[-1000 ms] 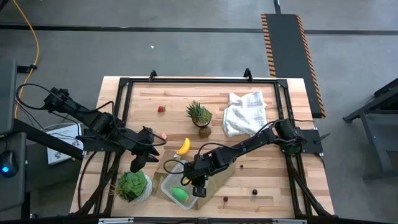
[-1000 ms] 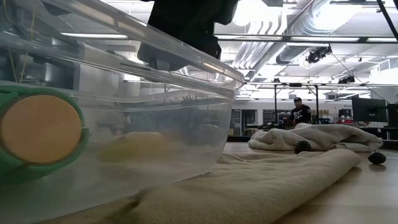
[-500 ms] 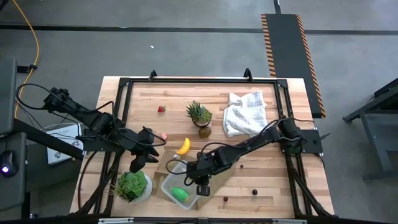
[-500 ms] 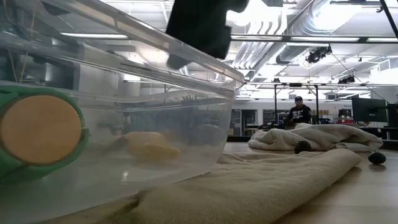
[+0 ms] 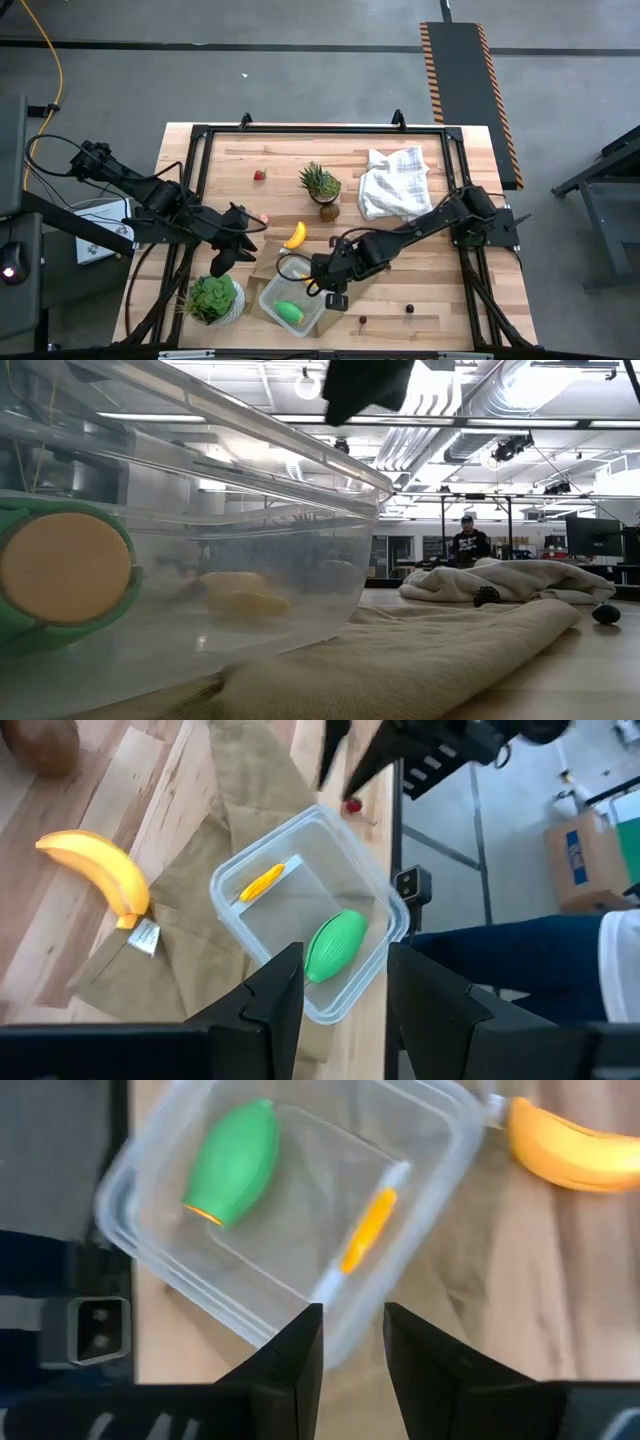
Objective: Pick and placing Produce into tupperware
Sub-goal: Put the kiwi into the container
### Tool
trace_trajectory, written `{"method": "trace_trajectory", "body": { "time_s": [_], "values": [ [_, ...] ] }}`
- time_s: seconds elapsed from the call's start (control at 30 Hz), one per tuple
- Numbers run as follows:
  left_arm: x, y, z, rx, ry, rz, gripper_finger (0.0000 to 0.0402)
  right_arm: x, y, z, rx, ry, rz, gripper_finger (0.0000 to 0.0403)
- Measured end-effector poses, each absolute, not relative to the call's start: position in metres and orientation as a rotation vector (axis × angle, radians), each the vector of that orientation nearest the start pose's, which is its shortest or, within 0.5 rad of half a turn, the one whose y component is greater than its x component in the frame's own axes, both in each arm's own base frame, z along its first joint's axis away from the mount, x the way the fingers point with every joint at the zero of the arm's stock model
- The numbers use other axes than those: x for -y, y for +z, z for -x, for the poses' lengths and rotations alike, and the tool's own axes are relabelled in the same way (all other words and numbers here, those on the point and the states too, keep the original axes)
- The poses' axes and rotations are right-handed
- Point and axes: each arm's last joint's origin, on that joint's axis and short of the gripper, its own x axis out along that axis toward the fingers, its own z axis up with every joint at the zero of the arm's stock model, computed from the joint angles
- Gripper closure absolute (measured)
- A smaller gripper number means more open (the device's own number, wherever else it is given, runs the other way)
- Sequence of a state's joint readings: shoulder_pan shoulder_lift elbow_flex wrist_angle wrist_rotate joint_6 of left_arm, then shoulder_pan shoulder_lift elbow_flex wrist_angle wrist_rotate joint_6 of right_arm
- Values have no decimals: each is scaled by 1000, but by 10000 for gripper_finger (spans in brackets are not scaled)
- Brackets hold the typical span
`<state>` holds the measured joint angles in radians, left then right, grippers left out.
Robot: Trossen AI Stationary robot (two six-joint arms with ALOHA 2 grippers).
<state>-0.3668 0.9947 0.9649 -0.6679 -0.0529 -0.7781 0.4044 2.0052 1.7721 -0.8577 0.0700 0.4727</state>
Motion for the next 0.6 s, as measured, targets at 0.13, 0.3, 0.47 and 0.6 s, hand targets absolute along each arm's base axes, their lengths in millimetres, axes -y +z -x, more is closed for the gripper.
{"method": "trace_trajectory", "body": {
  "time_s": [0.13, 0.3, 0.47, 0.6],
  "values": [
    [69, 317, -186, -737, -10, 600, 268, -163, 266, -387, -1112, -17, -154, 305],
    [69, 318, -186, -726, -12, 603, 268, -159, 272, -377, -1141, -97, -147, 305],
    [70, 319, -187, -713, -17, 607, 268, -155, 275, -367, -1189, -154, -137, 305],
    [70, 319, -187, -714, -17, 606, 268, -152, 284, -359, -1203, -179, -141, 305]
  ]
}}
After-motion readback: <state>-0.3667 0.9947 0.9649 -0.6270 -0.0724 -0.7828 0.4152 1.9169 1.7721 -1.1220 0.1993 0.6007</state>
